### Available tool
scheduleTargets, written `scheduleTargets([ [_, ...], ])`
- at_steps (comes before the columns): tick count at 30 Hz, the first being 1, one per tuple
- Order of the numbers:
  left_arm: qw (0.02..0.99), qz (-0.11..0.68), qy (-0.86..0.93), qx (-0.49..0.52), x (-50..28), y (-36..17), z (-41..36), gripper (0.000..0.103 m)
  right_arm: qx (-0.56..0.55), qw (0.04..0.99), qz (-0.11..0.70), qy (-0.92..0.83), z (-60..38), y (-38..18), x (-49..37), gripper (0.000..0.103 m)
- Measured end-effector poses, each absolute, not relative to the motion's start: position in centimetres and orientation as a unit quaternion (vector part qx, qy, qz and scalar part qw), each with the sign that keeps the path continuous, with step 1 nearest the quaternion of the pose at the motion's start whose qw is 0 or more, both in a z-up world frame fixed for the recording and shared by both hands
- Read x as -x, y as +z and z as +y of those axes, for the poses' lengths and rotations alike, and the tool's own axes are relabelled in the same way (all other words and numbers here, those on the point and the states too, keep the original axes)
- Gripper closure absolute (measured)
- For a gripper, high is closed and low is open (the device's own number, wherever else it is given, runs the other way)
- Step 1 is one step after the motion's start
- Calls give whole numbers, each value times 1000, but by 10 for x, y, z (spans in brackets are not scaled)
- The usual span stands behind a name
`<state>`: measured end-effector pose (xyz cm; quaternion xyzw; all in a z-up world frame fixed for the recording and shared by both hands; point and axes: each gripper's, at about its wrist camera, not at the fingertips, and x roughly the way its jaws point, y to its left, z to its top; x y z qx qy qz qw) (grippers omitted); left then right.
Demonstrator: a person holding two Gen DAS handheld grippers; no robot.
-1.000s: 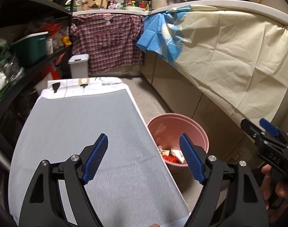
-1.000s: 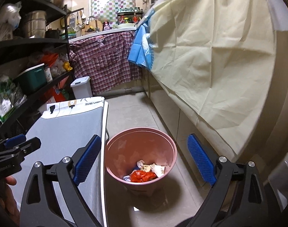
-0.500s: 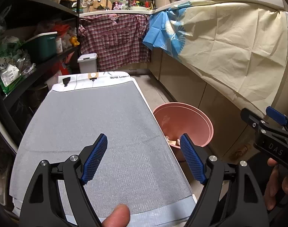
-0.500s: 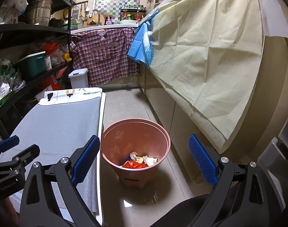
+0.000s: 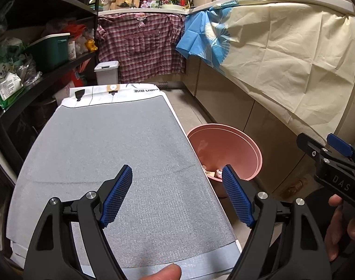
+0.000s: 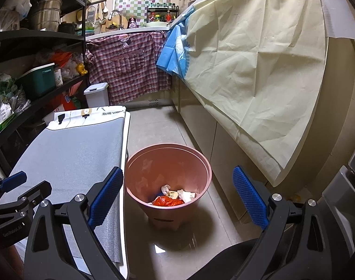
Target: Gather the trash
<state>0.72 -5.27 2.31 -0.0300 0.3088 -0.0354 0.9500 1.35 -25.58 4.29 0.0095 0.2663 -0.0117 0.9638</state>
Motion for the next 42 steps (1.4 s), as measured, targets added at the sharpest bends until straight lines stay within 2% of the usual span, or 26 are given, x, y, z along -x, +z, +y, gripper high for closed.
scheduleTargets([
  [42,952,301,-50,21,-3,27,-61,26,-4,965,264,-11,-252,42,-14,10],
])
